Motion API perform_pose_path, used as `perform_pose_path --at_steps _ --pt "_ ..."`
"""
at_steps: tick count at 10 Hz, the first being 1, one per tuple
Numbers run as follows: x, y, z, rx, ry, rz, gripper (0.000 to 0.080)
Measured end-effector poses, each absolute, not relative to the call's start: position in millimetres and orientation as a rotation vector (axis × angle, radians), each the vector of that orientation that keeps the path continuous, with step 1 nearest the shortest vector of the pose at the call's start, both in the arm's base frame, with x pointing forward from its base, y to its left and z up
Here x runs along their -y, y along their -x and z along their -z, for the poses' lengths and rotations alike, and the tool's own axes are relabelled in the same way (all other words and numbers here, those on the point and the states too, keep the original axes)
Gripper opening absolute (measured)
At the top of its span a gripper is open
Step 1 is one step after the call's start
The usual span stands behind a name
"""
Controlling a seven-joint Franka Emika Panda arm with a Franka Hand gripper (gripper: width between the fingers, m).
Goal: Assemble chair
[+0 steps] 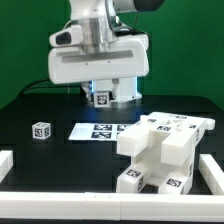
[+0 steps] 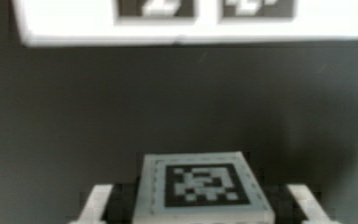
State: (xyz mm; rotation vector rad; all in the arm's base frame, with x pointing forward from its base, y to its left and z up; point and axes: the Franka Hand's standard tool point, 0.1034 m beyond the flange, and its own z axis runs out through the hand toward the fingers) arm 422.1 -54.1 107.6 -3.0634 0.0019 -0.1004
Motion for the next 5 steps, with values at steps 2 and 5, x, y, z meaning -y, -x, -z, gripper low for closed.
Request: perform_pose_path --at_steps 2,5 --pt "53.1 -416.6 -99.8 -0.022 3.059 0.085 0.0275" --pt "81.3 -424.5 -49.5 -0.511 2.909 -0.062 0.0275"
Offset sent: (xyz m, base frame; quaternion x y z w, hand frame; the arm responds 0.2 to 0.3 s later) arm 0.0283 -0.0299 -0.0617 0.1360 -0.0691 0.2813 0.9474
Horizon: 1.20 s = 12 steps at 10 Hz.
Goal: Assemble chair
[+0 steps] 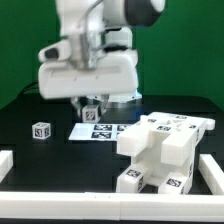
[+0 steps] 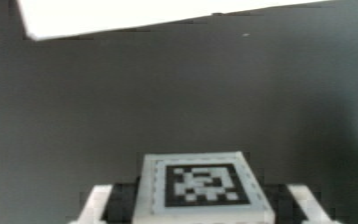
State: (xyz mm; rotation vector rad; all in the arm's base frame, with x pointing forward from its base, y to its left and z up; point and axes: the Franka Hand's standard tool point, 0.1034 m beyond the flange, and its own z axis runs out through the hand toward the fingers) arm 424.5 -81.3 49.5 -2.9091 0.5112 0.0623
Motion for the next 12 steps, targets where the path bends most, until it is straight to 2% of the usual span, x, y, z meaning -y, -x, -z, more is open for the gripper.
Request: perform_pose_path --at_steps 2,12 --pt "88.2 -419.6 -36.8 -0.520 2.936 -0.055 0.0275" --pt "104.1 -429.1 -30.9 -0.346 3.006 -0.015 0.0275"
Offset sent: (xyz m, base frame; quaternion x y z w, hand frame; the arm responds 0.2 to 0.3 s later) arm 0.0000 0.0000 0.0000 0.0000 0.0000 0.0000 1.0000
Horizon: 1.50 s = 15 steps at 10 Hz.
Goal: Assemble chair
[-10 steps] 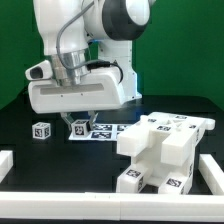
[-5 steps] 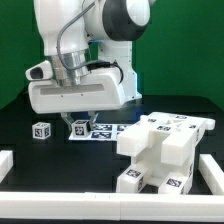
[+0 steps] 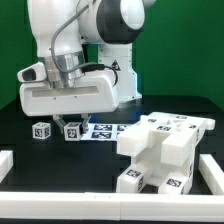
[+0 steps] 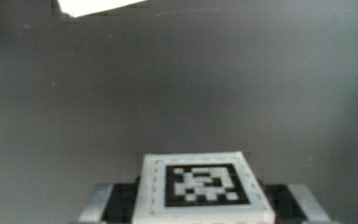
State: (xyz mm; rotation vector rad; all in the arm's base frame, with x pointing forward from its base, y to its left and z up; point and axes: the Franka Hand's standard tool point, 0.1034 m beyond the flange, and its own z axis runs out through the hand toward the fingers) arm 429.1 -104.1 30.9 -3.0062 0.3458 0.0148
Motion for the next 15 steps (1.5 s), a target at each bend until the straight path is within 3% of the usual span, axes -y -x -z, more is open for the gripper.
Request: perform_pose_path --at_steps 2,6,9,13,15 --pt "85.2 -432.6 -24.7 -0.179 3.060 -0.029 0.0275" --pt "92.0 -430.9 -24.7 -0.115 3.065 -0.025 0.0275" --pt "103.5 -429.4 -24.8 0.470 3.043 -0.002 0.0275" --pt "106.3 -428.3 -23.7 0.662 3.015 -0.016 0.0275" --pt "88.9 -426.6 -20.7 0.986 2.944 -0.033 0.0275"
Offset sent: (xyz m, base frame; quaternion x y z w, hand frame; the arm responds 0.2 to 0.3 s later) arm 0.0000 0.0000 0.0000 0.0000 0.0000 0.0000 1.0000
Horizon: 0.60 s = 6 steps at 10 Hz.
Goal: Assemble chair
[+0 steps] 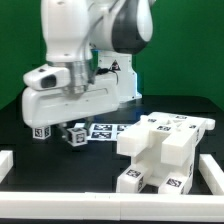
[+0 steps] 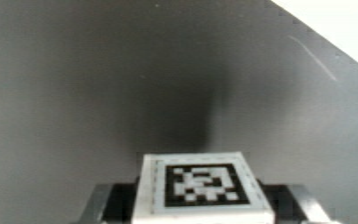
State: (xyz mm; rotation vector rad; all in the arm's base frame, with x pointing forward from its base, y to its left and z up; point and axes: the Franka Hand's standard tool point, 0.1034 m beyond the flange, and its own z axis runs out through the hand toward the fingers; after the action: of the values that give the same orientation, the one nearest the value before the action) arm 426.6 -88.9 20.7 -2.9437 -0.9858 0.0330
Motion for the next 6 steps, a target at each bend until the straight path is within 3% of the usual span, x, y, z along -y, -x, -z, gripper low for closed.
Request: perform_pose_path --at_steps 2,6 --pt "71.8 -421.4 -13.0 1.448 2.744 -0.065 0.0275" --pt "82.8 -419.9 -12.7 1.716 2.597 -0.091 0.0275"
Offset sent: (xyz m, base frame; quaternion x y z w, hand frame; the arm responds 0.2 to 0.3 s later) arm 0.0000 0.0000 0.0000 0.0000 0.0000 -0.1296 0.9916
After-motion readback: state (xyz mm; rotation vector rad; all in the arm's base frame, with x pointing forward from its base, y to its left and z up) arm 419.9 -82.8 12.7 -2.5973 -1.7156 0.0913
